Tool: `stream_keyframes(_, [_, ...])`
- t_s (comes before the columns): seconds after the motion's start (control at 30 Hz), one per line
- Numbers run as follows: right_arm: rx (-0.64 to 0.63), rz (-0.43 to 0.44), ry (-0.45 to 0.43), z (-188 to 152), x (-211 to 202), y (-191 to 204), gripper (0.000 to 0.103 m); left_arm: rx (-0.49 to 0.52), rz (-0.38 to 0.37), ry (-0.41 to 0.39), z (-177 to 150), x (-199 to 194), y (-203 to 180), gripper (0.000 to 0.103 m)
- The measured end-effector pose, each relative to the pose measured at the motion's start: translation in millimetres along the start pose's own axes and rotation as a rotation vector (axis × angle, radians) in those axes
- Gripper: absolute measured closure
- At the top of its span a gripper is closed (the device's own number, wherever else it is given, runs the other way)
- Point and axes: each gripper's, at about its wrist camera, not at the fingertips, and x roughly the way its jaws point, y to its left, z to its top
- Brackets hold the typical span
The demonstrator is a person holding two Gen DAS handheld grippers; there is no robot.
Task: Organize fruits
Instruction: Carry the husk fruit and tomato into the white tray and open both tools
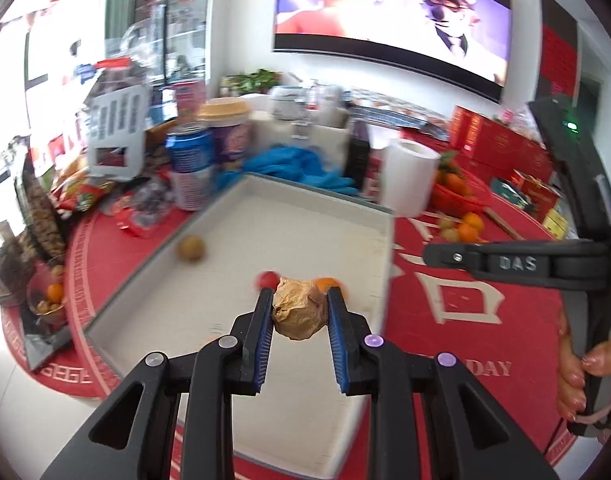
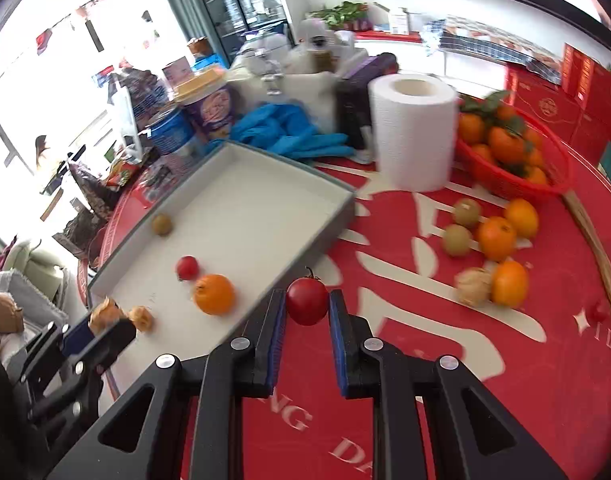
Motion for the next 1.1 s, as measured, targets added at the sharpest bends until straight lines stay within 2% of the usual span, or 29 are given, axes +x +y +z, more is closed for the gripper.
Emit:
stream_keyframes(0.3, [-0.049,0.017,0.033,14.2,28.4,33.6,0.081,-0.064,0.070,0.053,-0.8,21.8,31.0,0.075])
stream_keyframes(0.7, [-0.090,-0.008,0.071,28.1,60.0,54.5,0.081,-0.070,0.084,0.089,-1.7,41.3,38.4,0.074])
stream_keyframes(0.73, [-0.100,-0.016,0.072,28.1,62.7,56.1,0.081,-0.069,0.084,0.087,-2.0,41.5,38.1,0.070])
stream_keyframes(0.8, [-0.107,-0.020,0.080,27.7,65.6,56.3,0.080,-0.068,0.077,0.085,-2.6,41.7,38.0,0.051])
stream_keyframes(0.83, [-0.106,-0.017,0.084,27.9,66.7,56.2,0.080,-0.075,0.079,0.074,-2.9,40.1,38.6,0.031])
stream_keyframes(0.87, [-0.103,-0.011,0.091,27.8,67.8,55.5,0.077,-0.082,0.083,0.057,-2.9,37.3,39.3,0.020])
stream_keyframes(0.93, [-0.091,-0.006,0.086,28.3,67.5,54.1,0.044,-0.090,0.088,0.005,-2.6,29.0,39.8,0.019])
stream_keyframes(0.97, [-0.089,-0.007,0.065,28.6,64.3,53.3,0.016,-0.087,0.088,0.000,-1.7,27.6,39.7,0.018])
stream_keyframes(1.0, [-0.089,-0.010,0.041,28.8,60.1,52.8,0.008,-0.081,0.090,-0.003,-0.8,25.8,38.9,0.018])
stream_keyframes(1.1, [-0.086,-0.003,0.009,30.4,46.9,51.0,0.008,-0.071,0.103,-0.019,0.7,21.8,36.2,0.016])
